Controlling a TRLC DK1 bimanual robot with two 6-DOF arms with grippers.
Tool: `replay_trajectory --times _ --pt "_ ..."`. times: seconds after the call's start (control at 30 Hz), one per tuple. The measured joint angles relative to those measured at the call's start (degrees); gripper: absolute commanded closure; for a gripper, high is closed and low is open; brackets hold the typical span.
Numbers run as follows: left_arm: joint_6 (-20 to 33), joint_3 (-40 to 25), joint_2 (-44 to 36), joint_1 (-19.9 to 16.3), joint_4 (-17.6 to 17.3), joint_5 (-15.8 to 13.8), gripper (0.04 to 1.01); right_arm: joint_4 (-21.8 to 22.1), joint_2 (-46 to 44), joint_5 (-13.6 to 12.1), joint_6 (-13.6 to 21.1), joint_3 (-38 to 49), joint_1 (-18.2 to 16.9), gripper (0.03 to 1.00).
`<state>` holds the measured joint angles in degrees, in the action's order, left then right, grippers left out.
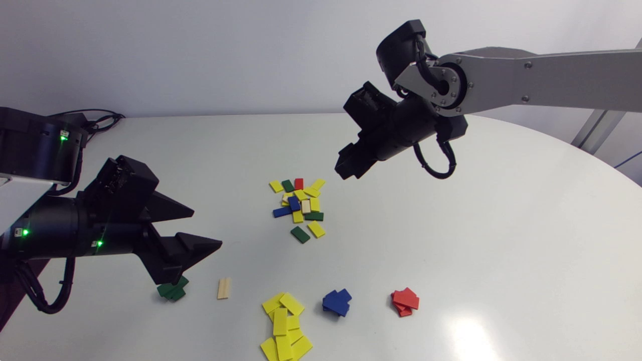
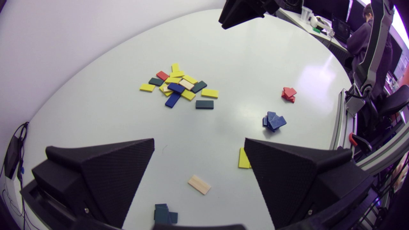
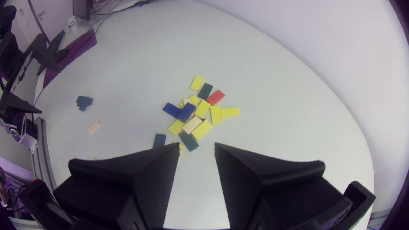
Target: Take domino bricks one by one from the mixed stack on the table and place each onto the existing stack of the same color.
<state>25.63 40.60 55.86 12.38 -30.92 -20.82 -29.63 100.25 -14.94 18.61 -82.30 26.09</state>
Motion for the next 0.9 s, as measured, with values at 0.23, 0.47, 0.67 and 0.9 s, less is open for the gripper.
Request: replay_trajectory --times 0.23,0.47,0.67,0.9 --pt "0.7 -0.1 0.0 -4.0 1.8 -0.8 0.041 0.0 1.2 0.4 -0.9 -0.5 2.1 0.07" --pt "2.0 -0.1 1.5 -5.8 3.0 -1.5 0.041 0.0 3.2 0.7 -1.1 -1.1 3.4 0.07" --pt "3.4 -0.1 5.1 -8.5 6.0 -2.6 0.041 0.0 5.4 1.7 -1.1 -2.1 4.8 0.075" --pt "5.0 -0.1 10.1 -12.0 8.2 -4.3 0.041 0.0 9.6 2.0 -1.1 -3.0 7.0 0.087"
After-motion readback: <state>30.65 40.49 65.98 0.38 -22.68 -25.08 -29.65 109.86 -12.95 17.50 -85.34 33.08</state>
